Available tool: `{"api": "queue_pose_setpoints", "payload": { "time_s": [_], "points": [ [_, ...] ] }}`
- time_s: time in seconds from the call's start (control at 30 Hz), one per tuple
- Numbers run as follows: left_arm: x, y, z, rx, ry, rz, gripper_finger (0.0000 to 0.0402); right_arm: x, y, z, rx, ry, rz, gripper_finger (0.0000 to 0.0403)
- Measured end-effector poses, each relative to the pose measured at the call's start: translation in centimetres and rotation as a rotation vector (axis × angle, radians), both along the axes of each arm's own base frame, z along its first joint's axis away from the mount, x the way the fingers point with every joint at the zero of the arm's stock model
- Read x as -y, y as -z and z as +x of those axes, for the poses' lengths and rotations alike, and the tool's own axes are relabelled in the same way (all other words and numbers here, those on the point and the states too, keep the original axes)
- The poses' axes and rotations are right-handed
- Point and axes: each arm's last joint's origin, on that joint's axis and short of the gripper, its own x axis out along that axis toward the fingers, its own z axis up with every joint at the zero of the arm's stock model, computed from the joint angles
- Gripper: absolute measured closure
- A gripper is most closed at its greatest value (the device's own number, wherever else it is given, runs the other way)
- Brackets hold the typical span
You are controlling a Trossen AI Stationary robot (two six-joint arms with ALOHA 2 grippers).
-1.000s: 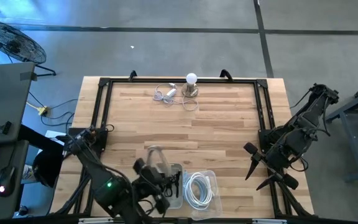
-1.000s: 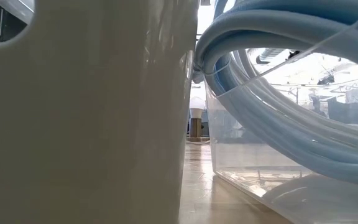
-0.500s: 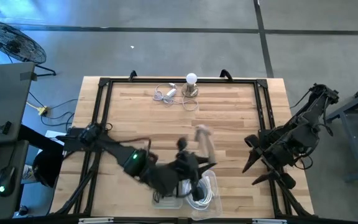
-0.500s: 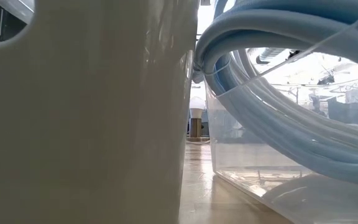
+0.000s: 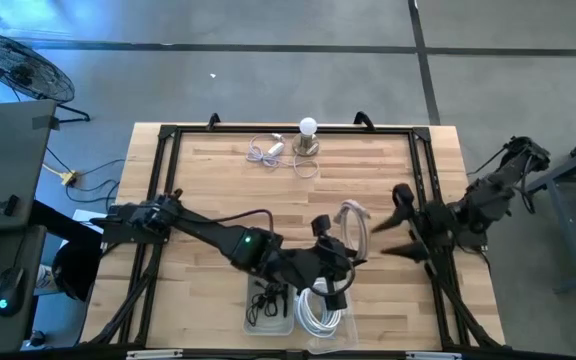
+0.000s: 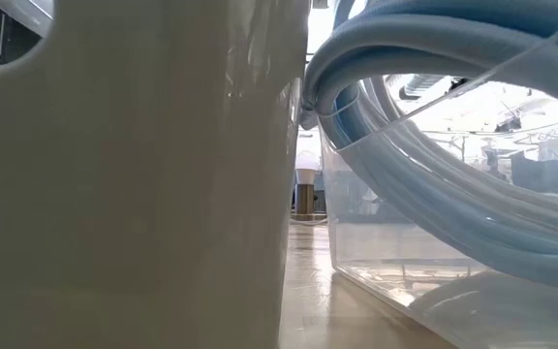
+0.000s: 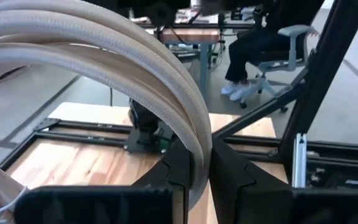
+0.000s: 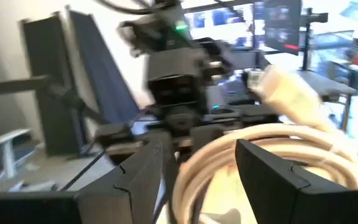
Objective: Pick & Place USB Port
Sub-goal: Put the brown HDMI cable into the transparent bin
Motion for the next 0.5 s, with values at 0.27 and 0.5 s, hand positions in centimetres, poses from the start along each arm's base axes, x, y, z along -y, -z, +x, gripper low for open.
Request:
{"api": "queue_pose_setpoints", "payload": {
  "time_s": [0.27, 0.5],
  "points": [
    [-0.3, 0.1, 0.0, -0.031, -0.012, 0.092, 0.037, 0.8, -0.1, 0.5, -0.019, 0.071, 0.128, 0.0206],
    [-0.6, 0.7, -0.1, -0.092, -0.029, 0.144, 0.037, 1.2, -0.1, 0.8, -0.037, 0.123, 0.196, 0.0206]
  ]
}}
